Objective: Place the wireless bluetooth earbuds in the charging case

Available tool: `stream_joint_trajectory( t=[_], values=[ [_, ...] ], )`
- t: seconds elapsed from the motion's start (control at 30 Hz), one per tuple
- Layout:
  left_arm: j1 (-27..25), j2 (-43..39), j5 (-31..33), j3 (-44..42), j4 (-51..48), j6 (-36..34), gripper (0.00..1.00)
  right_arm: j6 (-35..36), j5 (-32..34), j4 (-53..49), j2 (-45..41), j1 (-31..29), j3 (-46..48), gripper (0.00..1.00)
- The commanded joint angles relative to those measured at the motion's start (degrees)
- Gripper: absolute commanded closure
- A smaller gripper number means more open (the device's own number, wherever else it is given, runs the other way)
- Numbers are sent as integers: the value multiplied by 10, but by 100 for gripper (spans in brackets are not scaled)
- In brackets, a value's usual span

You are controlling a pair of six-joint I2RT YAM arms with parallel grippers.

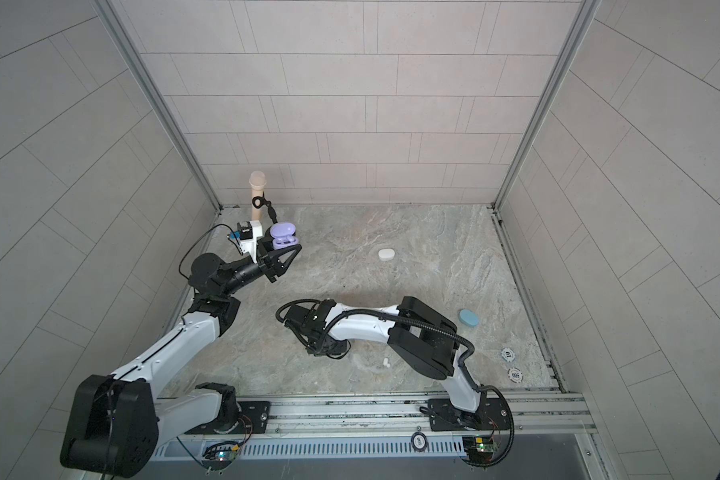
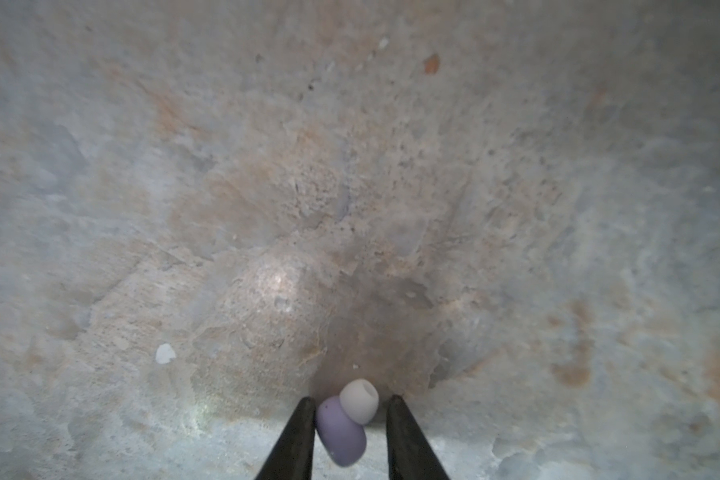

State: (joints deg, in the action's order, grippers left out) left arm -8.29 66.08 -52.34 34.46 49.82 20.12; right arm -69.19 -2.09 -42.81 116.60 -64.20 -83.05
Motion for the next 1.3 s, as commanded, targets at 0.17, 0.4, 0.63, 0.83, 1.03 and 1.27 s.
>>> stream_joint_trajectory(
  t=[0.17, 0.4, 0.63, 0.83, 1.03, 1.27],
  values=[
    [-4, -14, -1, -5, 21, 3, 100, 5, 10, -6, 19, 2, -5, 75],
    [-4, -17, 0, -8, 19, 1, 100, 5, 9, -4, 15, 1, -1, 82],
    [-11, -23, -1, -11, 9, -5, 100, 10, 9, 6, -17, 3, 14, 88],
    [-23, -32, 0, -11, -17, -23, 100, 23, 4, 11, -71, 12, 40, 91],
    [-30, -38, 0, -14, -22, -24, 100, 47, -16, 24, -126, 26, 84, 92],
    [-33, -39, -2, -12, -24, -25, 100, 185, -43, -56, -93, 36, 91, 92]
  ],
)
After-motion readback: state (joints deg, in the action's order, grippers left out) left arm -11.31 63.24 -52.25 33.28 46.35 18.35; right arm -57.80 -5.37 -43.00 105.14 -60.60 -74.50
